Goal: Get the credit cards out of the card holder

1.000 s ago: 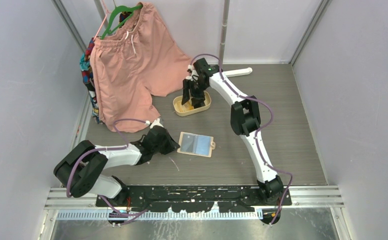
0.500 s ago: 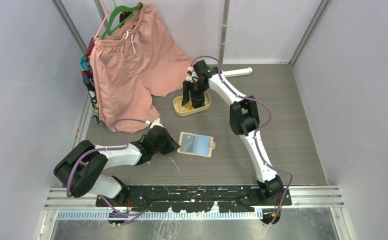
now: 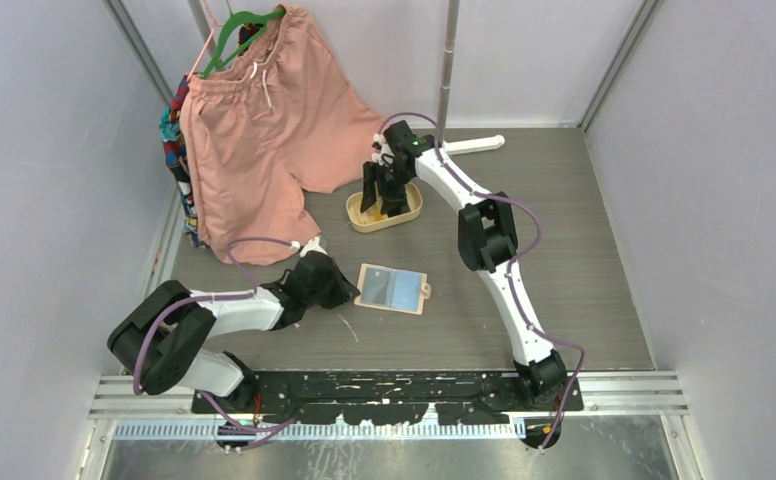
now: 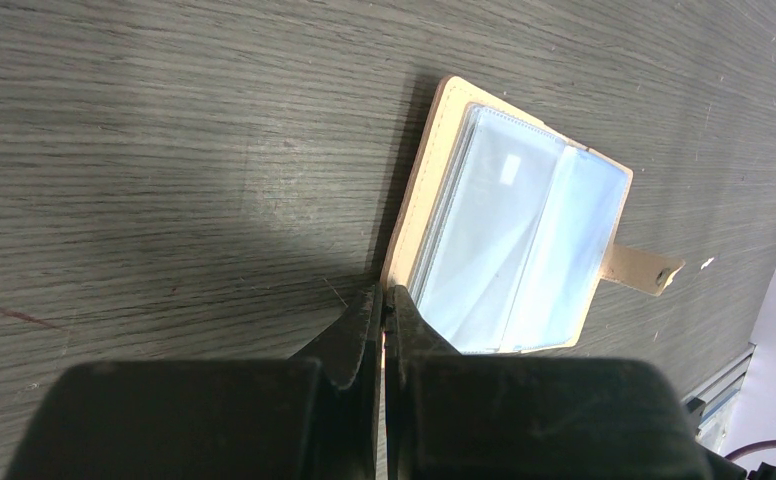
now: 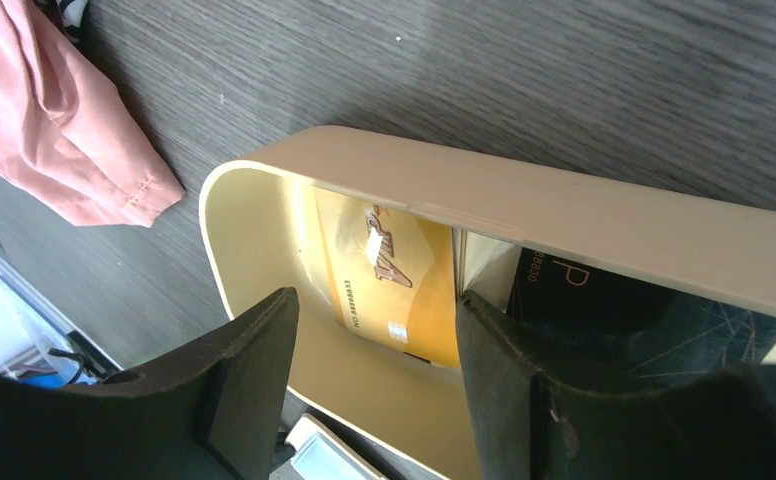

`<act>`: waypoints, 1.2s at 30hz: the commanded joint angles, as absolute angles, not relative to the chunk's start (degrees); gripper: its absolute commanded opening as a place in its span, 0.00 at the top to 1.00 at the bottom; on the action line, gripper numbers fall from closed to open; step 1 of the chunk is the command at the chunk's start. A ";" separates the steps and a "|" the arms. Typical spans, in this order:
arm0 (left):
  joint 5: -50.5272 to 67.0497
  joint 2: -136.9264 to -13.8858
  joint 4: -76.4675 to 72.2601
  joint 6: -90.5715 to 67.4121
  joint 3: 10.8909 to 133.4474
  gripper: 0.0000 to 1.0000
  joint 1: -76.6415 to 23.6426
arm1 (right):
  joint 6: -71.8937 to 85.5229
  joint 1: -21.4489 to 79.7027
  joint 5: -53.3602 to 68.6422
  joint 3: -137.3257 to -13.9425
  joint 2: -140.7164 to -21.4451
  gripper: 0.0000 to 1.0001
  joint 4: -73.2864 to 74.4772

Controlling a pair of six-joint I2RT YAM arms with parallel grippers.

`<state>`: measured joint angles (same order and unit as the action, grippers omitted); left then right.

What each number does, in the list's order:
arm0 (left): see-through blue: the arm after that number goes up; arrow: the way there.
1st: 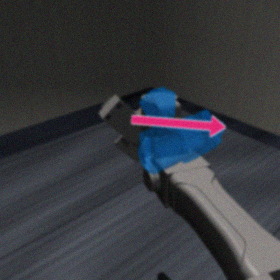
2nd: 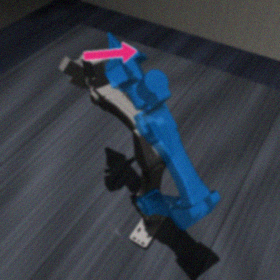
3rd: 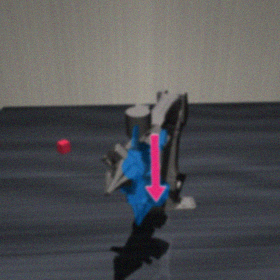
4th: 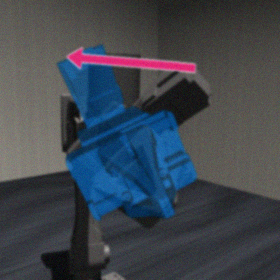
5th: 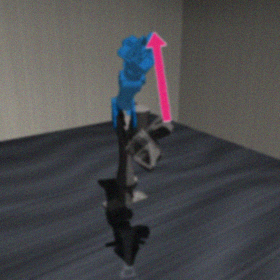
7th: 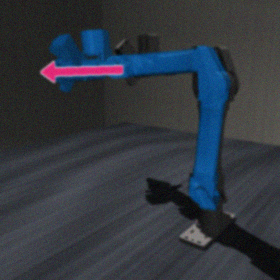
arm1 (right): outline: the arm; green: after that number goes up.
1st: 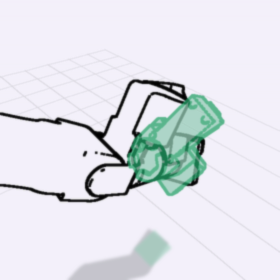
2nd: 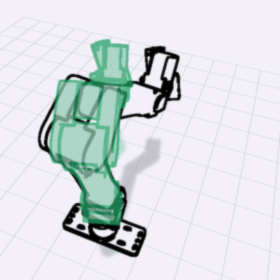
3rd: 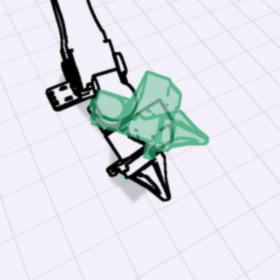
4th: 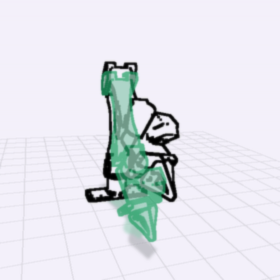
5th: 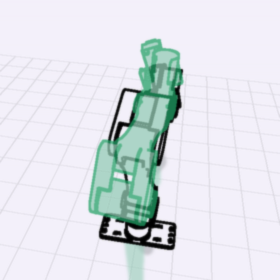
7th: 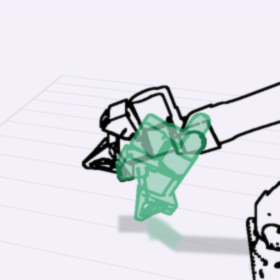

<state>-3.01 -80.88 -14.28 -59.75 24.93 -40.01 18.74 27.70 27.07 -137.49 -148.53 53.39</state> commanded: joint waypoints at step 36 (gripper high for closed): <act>-3.98 -80.78 -12.01 -58.24 25.21 1.00 -39.47 | 32.50 52.10 -16.58 -72.48 -103.06 0.09 24.77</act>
